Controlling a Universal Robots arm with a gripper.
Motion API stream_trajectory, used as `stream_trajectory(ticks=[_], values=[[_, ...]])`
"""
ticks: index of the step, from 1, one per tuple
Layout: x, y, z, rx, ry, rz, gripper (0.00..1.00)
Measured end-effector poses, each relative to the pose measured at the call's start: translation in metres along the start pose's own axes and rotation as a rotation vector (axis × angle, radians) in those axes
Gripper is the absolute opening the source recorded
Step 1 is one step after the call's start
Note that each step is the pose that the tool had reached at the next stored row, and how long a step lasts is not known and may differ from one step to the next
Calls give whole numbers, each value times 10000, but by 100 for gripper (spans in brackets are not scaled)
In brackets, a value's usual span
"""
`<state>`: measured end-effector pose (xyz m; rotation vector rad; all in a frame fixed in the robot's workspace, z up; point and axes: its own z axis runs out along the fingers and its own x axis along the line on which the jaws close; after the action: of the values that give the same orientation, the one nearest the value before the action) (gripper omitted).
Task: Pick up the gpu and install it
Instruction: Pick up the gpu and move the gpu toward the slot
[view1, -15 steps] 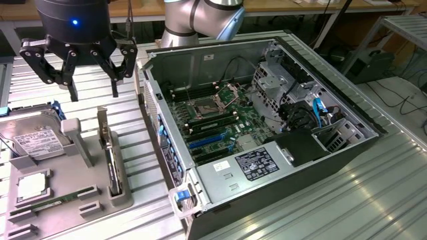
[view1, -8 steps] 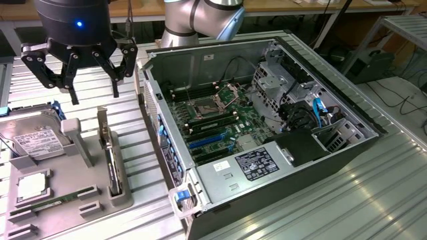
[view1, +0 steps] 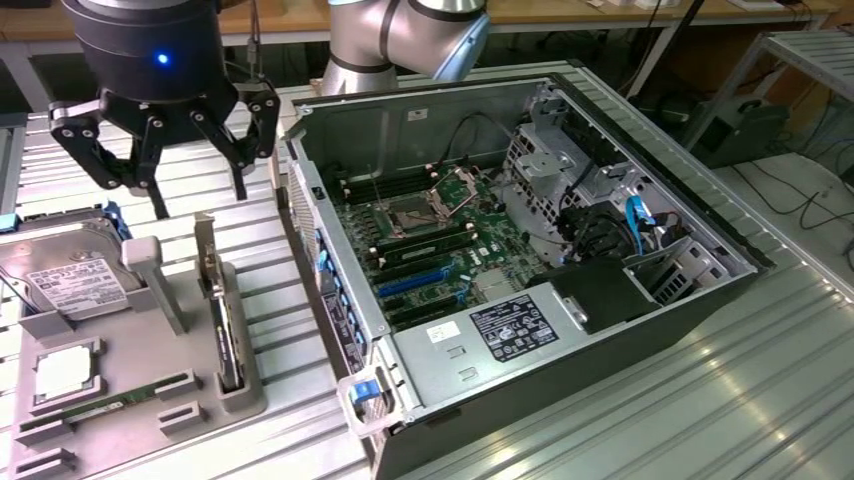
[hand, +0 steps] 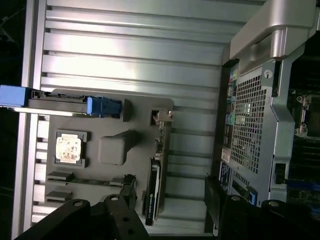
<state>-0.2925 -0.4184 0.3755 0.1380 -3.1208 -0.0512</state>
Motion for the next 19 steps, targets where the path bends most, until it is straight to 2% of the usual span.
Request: stream_trajectory(ticks=[4,10,19], values=[[1,-14,6,-9,-18,497,66],[9,-91,7,-27,-17,502,66],[12,-118,8,-27,-16,502,66]])
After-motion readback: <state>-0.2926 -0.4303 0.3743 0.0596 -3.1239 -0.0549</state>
